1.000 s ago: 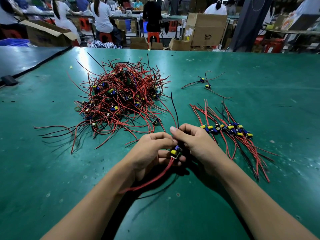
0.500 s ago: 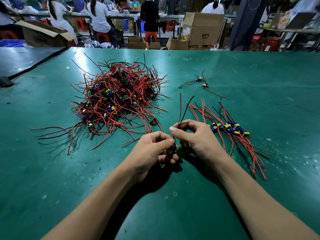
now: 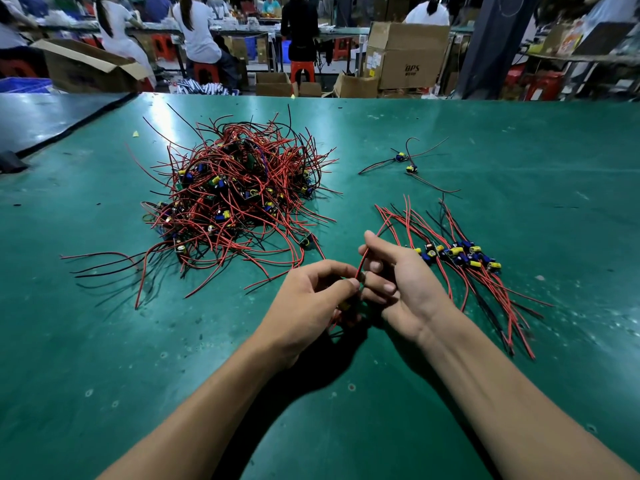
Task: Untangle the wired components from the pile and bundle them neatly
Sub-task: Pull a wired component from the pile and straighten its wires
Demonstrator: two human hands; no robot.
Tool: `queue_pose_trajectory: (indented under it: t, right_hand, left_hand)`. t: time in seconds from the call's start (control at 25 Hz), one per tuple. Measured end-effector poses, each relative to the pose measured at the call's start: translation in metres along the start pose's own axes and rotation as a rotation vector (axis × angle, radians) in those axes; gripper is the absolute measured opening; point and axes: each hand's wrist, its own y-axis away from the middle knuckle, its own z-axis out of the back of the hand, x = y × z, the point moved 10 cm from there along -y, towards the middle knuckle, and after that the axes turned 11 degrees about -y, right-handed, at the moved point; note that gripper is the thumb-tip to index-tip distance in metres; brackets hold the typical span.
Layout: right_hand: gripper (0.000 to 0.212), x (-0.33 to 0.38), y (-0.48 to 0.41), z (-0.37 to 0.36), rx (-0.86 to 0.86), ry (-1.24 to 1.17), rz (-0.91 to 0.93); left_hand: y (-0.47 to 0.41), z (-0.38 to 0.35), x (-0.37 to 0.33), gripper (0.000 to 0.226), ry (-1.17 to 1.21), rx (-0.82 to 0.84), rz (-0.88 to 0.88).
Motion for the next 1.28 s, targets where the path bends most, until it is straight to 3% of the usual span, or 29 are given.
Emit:
queue_pose_trajectory:
  t: [0.4,0.68,0.8,1.04,1.16,1.28]
  right_hand:
    - [0.020,-0.025,0.007,-0.005,0.106,-0.226,-0.355]
    - [0.032,-0.011,0.000,-0.008,0.162,0.108,-0.039]
    - [0.025,-0.009,-0.001,-0.011,0.214,0.159,0.028]
    - [0.026,0.019,-0.003,0.001,0.055,0.462,0.275]
    - [0.027,0.037,-0.006,0.010,-0.043,0.494,0.364]
    - [0.028,0.039,-0.009,0.017,-0.083,0.354,0.339]
  left_hand:
    - [-0.001,0.015,-0.007,0.018,-0.116,-0.109,-0.121]
    - [0.000,0.012,-0.006,0.015,-0.047,-0.075,-0.099]
    - [-0.001,0.016,-0.002,0.017,-0.016,-0.096,-0.053]
    - [-0.004,0.016,0.002,0.019,-0.007,-0.098,-0.006]
    - [-0.004,0.013,0.004,0.018,-0.001,-0.069,0.017]
    - [-0.005,0.012,0.005,0.017,-0.005,-0.047,0.018]
